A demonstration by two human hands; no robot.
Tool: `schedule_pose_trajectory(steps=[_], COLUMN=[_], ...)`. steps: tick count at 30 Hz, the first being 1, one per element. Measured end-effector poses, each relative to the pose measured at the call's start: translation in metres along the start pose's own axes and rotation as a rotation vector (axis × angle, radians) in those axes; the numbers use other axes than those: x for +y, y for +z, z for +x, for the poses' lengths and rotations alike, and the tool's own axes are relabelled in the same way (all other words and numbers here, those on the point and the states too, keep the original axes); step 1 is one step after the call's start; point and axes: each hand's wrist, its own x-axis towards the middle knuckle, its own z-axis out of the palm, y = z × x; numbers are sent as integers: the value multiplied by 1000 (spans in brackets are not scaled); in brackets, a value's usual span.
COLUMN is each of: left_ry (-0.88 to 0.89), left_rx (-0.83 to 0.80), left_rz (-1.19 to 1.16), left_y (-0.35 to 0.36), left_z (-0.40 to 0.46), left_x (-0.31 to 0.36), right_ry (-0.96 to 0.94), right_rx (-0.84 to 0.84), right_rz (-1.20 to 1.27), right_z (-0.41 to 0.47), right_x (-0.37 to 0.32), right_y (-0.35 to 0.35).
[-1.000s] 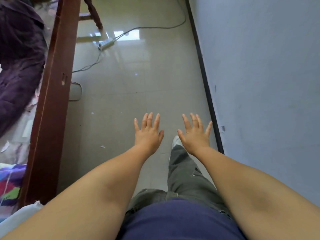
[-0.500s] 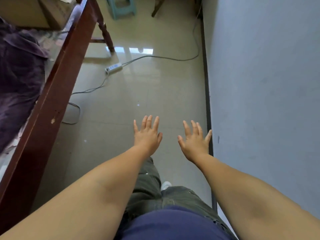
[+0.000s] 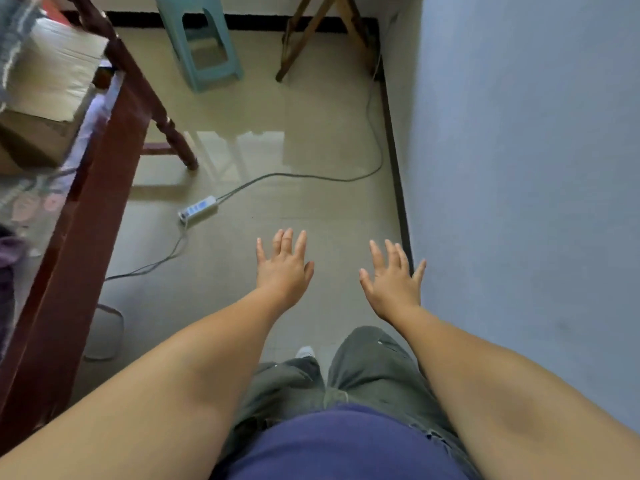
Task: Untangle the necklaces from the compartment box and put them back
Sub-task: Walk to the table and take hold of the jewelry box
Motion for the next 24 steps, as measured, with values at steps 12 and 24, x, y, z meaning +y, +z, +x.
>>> schedule_pose_trajectory(steps=[12,24], left_ry=[86,-57], left_rx=[39,39], left_rz=[34,-25], left_y=[-102,-200], left_z=[312,576], left_x=[46,-13], right_ry=[-130,-246], right_rx=[16,-8], right_rz=[-129,-195], right_z=[319,617], right_x=[29,-37], right_y=[-125,-216])
